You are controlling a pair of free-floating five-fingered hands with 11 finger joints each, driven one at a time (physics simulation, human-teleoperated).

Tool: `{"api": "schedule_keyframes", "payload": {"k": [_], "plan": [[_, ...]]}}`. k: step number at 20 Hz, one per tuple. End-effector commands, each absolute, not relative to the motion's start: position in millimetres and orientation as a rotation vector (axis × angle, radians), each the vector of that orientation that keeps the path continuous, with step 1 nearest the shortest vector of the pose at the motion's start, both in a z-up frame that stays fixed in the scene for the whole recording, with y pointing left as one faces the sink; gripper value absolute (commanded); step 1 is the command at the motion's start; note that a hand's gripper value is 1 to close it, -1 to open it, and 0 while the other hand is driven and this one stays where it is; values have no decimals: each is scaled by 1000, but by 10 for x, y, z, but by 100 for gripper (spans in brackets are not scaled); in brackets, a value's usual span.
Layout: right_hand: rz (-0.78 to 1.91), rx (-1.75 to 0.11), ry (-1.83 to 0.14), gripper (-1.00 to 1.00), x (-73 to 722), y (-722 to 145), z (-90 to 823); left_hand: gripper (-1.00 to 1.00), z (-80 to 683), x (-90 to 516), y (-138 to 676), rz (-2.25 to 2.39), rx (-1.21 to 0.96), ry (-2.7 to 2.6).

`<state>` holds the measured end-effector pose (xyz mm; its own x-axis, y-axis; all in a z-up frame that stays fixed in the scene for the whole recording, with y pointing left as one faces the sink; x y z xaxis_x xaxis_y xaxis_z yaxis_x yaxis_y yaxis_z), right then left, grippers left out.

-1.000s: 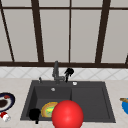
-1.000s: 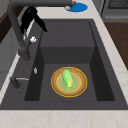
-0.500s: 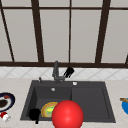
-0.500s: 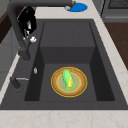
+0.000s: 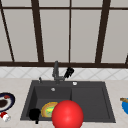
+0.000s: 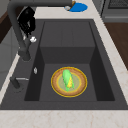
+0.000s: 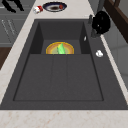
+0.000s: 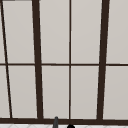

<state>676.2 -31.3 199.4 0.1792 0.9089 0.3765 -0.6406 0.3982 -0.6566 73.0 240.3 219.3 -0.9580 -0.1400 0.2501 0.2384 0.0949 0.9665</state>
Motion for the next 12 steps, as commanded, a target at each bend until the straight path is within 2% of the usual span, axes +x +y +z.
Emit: {"api": "schedule_keyframes", "payload": {"k": [1,9,12], "plan": [[1135,-383,-816,100,6804,-285,1993,0,2193,730,2403,-1940,-98,-2098],[1215,-435,-727,100,6958,-160,2114,0,2193,730,2403,-1940,-98,-2098],[1229,-432,-784,100,6873,-280,2098,0,2193,730,2403,-1940,-98,-2098]]}}
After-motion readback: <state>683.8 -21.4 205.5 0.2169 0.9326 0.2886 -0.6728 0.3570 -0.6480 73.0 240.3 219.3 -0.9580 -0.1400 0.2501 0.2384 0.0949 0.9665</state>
